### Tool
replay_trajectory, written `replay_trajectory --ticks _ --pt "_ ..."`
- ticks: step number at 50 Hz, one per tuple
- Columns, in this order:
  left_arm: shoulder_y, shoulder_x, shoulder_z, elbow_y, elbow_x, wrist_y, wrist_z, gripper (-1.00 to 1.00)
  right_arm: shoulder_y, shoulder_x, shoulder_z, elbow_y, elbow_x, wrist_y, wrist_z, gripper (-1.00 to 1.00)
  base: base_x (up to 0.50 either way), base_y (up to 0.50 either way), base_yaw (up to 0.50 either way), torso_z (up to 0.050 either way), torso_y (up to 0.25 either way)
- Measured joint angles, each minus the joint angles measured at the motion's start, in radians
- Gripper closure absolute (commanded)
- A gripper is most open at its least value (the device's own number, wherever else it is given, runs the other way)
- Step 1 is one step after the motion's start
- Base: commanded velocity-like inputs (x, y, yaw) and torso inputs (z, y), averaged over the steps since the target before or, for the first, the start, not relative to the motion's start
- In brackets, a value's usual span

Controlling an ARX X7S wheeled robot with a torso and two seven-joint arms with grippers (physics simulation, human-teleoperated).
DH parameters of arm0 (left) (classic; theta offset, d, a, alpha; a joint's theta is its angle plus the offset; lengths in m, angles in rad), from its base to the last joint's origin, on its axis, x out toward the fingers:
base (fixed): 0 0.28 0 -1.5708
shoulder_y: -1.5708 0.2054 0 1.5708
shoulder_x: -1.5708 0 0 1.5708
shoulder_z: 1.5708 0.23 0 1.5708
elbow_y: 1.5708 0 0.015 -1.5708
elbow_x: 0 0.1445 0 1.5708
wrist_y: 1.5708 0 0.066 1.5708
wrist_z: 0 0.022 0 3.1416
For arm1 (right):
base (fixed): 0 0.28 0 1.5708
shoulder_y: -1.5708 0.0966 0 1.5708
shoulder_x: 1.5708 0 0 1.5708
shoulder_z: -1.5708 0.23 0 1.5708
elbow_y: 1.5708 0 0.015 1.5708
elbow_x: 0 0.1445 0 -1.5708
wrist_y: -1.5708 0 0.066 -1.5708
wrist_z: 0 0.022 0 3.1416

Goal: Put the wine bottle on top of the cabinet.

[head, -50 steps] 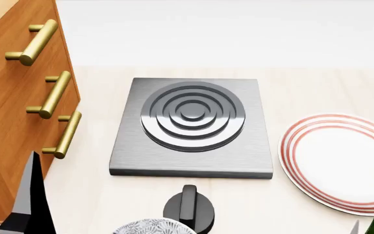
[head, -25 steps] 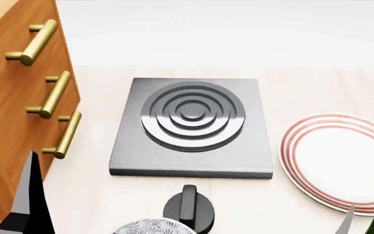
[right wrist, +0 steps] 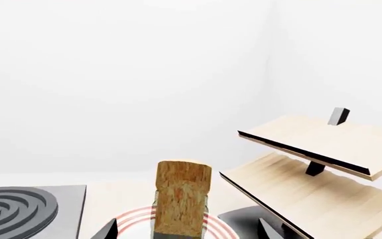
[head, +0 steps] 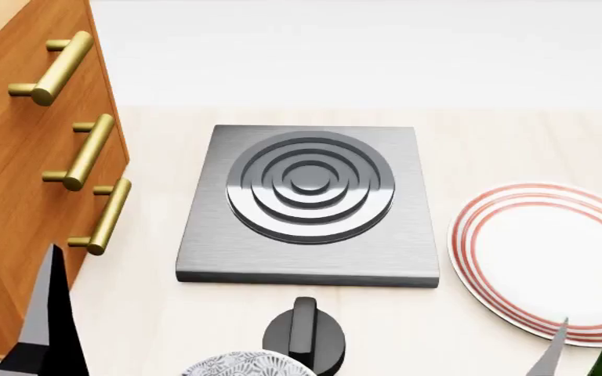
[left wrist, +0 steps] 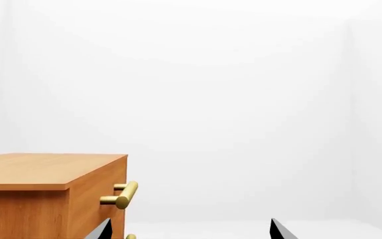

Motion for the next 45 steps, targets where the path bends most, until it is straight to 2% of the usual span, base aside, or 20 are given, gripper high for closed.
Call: replay_trajectory --ticks 25,33,45 --pt "-0.008 -0.018 0.016 -0.006 -0.013 0.009 -0.023 -1.00 0.007 0.008 0.000 -0.009 0.032 0.008 0.004 1.00 0.00 0.00 0.00 0.000 0.000" --pt "-0.011 -0.027 0.026 -0.011 -0.017 0.016 -0.033 -1.00 0.065 0.045 0.008 -0.086 0.079 0.105 0.009 1.00 0.00 0.00 0.00 0.000 0.001" --pt "-0.016 -0.039 0.042 -0.021 -0.024 0.026 -0.046 -1.00 0.266 0.104 -0.029 -0.180 0.148 0.296 0.010 1.00 0.00 0.00 0.00 0.000 0.000"
